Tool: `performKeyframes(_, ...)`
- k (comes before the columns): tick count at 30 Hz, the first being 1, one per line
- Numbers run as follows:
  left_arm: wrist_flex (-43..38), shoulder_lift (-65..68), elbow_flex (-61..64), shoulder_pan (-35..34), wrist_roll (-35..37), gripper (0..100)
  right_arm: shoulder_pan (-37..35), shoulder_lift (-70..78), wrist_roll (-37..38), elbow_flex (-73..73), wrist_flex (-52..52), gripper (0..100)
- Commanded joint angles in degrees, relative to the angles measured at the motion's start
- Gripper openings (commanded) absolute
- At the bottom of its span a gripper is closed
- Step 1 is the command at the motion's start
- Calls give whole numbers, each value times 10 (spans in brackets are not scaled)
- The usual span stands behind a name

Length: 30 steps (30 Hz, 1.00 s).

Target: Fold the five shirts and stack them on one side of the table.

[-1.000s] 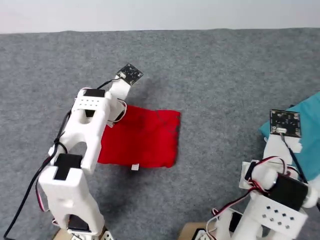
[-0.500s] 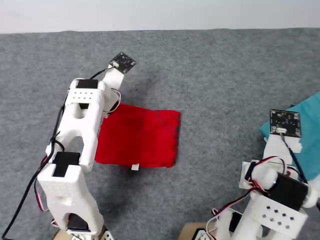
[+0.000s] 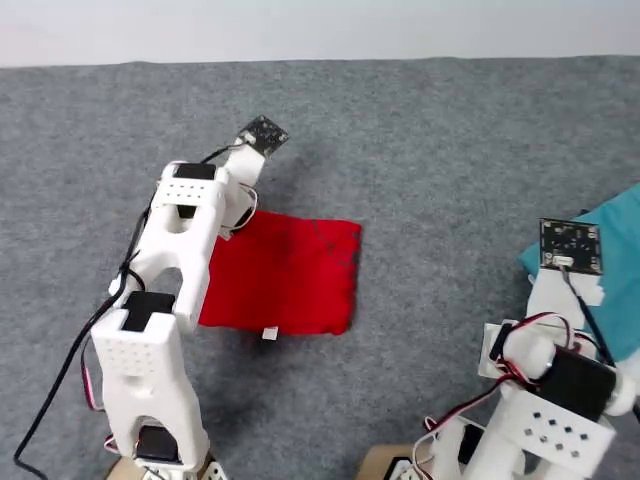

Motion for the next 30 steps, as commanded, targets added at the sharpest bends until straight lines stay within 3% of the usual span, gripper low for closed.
performKeyframes(1, 17, 7, -45, -18, 4, 3, -6, 0, 4, -4, -5, 232)
performKeyframes(14, 98, -88, -95, -13, 4, 3, -6, -2, 4, -4, -5, 232)
performKeyframes(22, 113, -200, -95, -65, 98, 3, -11, 2, 2, -28, -32, 231)
performKeyframes(27, 188, -265, -95, -133, 170, 3, -98, 49, -1, -32, -29, 230)
performKeyframes(30, 247, -295, -94, -176, 188, 3, -162, 104, -51, -33, -22, 229)
